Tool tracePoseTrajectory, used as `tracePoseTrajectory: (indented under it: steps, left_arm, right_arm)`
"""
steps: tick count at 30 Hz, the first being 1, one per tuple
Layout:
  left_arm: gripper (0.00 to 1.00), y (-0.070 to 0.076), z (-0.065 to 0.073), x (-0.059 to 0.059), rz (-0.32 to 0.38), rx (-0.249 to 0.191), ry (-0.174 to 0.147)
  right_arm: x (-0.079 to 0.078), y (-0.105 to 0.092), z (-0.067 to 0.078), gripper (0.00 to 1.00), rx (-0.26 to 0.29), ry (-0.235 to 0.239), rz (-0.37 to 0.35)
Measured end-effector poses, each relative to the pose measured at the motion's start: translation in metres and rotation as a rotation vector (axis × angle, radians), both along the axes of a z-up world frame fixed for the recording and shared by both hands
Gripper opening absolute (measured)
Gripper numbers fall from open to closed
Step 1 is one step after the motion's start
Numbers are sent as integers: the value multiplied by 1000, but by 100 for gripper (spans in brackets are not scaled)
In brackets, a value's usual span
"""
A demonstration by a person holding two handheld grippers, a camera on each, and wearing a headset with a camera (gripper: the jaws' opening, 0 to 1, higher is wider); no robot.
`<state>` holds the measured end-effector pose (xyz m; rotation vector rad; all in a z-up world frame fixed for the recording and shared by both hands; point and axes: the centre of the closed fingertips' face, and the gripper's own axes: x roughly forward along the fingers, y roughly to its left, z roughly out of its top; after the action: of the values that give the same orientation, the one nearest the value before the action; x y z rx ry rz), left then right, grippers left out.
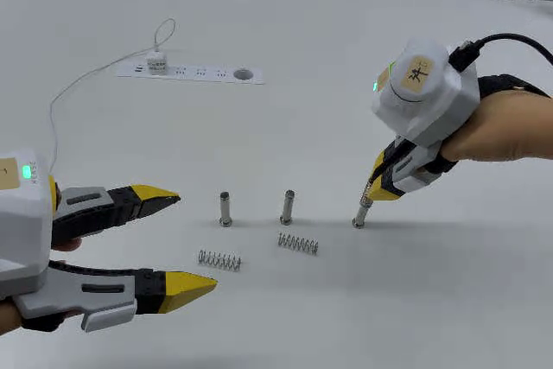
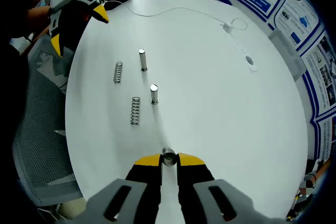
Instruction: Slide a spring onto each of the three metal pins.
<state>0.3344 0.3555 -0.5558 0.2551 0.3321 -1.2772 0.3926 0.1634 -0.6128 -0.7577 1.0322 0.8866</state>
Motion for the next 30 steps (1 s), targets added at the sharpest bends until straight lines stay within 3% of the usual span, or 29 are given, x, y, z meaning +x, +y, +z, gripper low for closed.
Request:
tracePoseTrajectory:
  steps: [9, 22, 30]
  left_arm:
    - [62, -1, -1, 1, -18, 11, -2]
    - [62, 4, 3, 3, -34, 32, -8]
    - [62, 10, 7, 2, -38, 42, -14]
  right_arm:
    - [0, 8, -19, 11, 2, -1, -27]
    - [14, 14, -41, 12, -22, 5, -50]
    - [16, 18, -38, 12, 0, -9, -74]
